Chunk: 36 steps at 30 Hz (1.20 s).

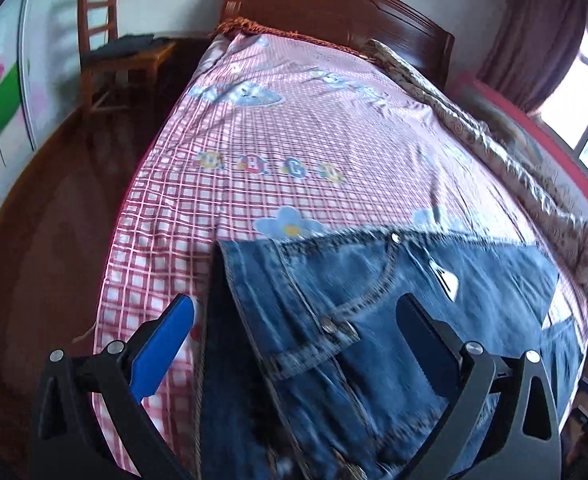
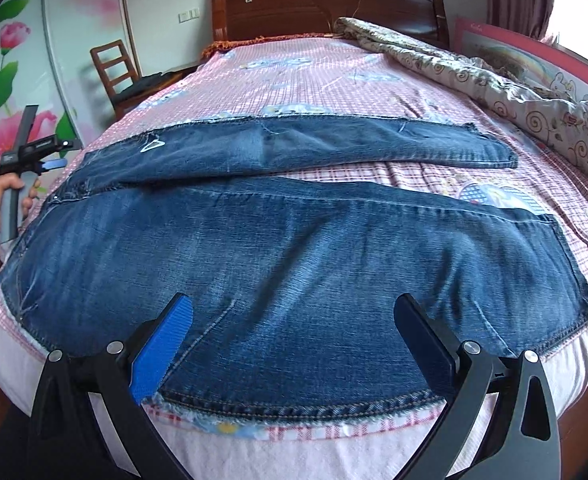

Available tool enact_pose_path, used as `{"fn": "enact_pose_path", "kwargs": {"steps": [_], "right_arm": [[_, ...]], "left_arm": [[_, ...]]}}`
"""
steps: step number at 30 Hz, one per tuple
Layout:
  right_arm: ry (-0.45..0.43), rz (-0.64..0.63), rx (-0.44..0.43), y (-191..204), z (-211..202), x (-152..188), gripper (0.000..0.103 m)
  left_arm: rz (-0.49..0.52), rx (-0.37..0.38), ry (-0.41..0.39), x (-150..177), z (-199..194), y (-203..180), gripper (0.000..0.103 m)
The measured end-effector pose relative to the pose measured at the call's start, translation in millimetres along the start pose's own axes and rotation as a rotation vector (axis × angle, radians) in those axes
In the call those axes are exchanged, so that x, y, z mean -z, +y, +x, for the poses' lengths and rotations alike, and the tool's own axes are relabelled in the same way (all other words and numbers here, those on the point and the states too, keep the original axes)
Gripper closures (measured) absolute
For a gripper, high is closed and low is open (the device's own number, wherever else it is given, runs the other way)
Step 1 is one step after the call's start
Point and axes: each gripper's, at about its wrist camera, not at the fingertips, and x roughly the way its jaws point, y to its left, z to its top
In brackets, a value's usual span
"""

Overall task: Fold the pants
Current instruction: 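Lower the left tool onto the jeans waistband and close it, then grasp the jeans leg hem with the right tool while the left tool holds the waistband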

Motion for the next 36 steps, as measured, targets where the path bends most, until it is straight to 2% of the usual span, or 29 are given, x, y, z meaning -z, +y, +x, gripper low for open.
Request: {"fn": "enact_pose_path", "kwargs": {"steps": [4,6,7,10,14,15,17,18,19,20,21,23,26,29,31,36], "right_arm": [[0.014,-0.006,-0.028,8,7,-7,0.003],[0.019,-0.009,-0.04,11,10,-11,0.003],[0.021,-0.01,-0.045,12,11,-12,0.003],[0.031,-0.012,-0.054,13,14,-14,0.003],[0.038,0.015,-0.067,10,17,-15,0.003],[0.04,0.02,-0.068,10,18,-14,0.003],[0.043,0.024,-0.069,9,19,-14,0.003],[0.042,0.022,-0.069,9,19,-13,0.003],[0.042,0.02,-0.068,9,19,-13,0.003],[0.044,0.019,-0.067,8,19,-12,0.003],[0.046,0.021,-0.067,7,19,-10,0.003],[0.047,0.025,-0.061,5,18,-9,0.003],[0.043,0.033,-0.063,-2,14,-10,0.003],[0.023,0.037,-0.06,-18,8,-19,0.003],[0.012,0.076,-0.066,-41,8,-33,0.003],[-0.008,0.25,-0.066,-145,15,-94,0.003]], "left_arm": [[0.027,-0.011,0.043,-10,31,8,0.002],[0.018,0.034,0.079,-13,46,9,0.006],[0.015,0.062,0.098,-13,51,9,0.013],[0.018,0.104,0.098,-20,58,10,0.013],[-0.027,0.159,0.102,-22,58,21,0.015],[-0.022,0.137,0.097,-21,58,19,0.019],[-0.012,0.082,0.087,-19,55,18,0.035],[-0.031,0.038,0.074,-17,51,22,0.059],[-0.066,0.04,0.064,-15,48,28,0.083],[-0.098,0.08,0.066,-14,46,36,0.084],[-0.095,0.071,0.059,-12,43,34,0.085],[-0.049,0.012,0.034,-11,40,22,0.086],[-0.037,-0.056,-0.033,-12,30,8,0.087],[0.033,-0.172,-0.016,-6,37,-3,0.087],[0.062,-0.243,-0.005,-4,44,-7,0.084],[0.02,-0.257,0.008,-5,48,5,0.068]]}}
